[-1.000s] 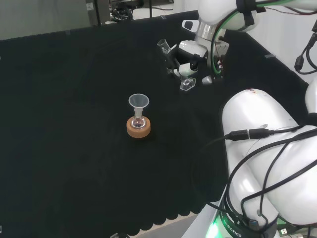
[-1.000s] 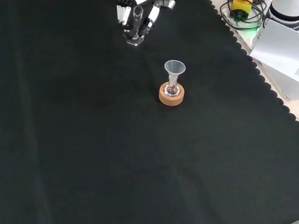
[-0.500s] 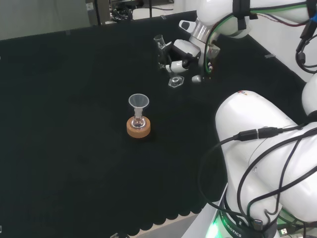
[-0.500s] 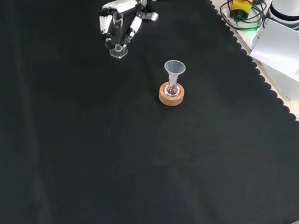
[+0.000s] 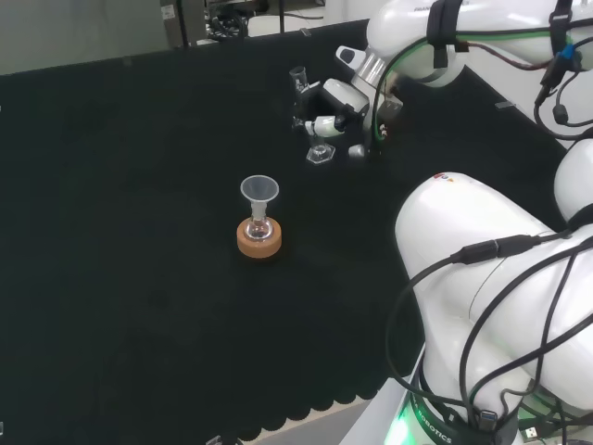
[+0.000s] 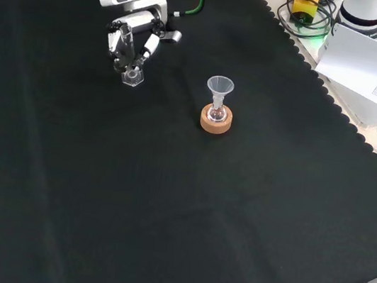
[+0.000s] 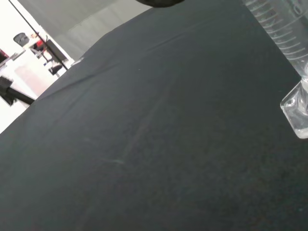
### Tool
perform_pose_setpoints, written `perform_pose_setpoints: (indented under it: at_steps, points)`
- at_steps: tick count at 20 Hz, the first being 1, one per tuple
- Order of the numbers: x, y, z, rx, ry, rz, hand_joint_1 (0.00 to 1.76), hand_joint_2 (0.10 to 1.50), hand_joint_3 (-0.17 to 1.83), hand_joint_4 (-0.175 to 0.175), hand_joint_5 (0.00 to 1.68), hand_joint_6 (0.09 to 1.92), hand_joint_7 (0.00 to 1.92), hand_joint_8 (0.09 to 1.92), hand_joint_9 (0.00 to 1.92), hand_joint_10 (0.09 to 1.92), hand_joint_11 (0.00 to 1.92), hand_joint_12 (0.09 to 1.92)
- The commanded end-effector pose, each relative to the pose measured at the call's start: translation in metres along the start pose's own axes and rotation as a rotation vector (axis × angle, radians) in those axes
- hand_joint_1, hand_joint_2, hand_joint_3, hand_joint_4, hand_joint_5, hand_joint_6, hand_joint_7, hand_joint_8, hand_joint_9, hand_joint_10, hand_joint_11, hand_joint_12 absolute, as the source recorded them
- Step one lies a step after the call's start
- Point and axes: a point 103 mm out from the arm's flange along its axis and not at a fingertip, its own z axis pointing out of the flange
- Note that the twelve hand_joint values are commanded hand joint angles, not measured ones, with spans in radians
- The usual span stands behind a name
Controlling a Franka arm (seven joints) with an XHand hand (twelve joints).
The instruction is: Put the graduated cylinder back on the table.
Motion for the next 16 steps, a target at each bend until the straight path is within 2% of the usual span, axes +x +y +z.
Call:
perform_pose_setpoints:
  at_steps: [1, 5, 16]
  points:
    - [-0.018, 0.005, 0.015, -0.052, 0.016, 0.025, 1.11, 1.14, -0.01, -0.087, 0.96, 1.06, 1.23, 0.29, 1.43, 0.09, 1.33, 0.69]
    - [-0.023, 0.007, 0.020, -0.087, 0.029, 0.041, 1.11, 1.14, -0.01, -0.085, 0.96, 1.05, 1.23, 0.29, 1.43, 0.09, 1.33, 0.69]
    - [-0.035, 0.005, 0.027, -0.132, 0.060, 0.061, 1.11, 1.14, -0.01, -0.081, 0.97, 1.05, 1.21, 0.28, 1.43, 0.09, 1.32, 0.70]
